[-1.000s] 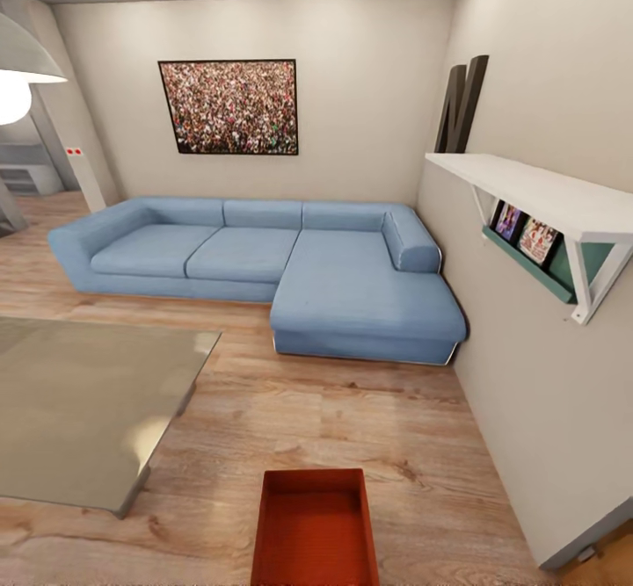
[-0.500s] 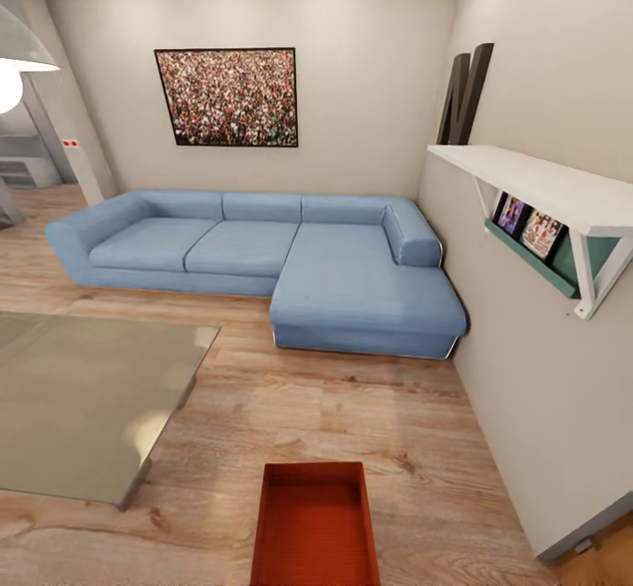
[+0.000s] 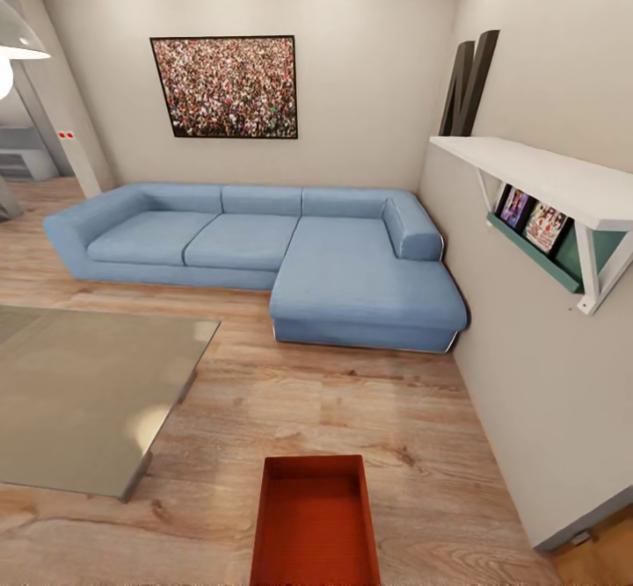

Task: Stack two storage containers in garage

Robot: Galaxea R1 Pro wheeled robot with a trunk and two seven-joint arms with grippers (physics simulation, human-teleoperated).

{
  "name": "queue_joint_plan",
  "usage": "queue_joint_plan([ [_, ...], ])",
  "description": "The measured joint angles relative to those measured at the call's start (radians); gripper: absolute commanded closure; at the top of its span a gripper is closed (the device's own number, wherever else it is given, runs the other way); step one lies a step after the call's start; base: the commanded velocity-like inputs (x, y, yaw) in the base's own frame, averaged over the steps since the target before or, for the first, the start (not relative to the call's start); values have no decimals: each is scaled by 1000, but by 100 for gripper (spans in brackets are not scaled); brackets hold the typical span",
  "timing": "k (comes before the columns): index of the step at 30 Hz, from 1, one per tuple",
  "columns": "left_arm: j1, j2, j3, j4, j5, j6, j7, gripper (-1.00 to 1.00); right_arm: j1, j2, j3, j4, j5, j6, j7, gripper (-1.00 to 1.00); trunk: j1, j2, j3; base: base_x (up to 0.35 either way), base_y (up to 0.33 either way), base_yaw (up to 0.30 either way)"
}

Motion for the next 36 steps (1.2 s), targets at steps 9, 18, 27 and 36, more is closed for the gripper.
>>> queue_joint_plan([
  [9, 0, 0, 0, 0, 0, 0, 0, -100, 0, 0, 0, 0, 0, 0, 0, -100, 0, 0, -14, 0, 0, 0],
  [18, 0, 0, 0, 0, 0, 0, 0, -100, 0, 0, 0, 0, 0, 0, 1, -100, 0, 0, -29, 0, 0, 0],
  [27, 0, 0, 0, 0, 0, 0, 0, -100, 0, 0, 0, 0, 0, 0, 0, -100, 0, 0, -43, 0, 0, 0],
  [36, 0, 0, 0, 0, 0, 0, 0, -100, 0, 0, 0, 0, 0, 0, 0, -100, 0, 0, -58, 0, 0, 0],
])
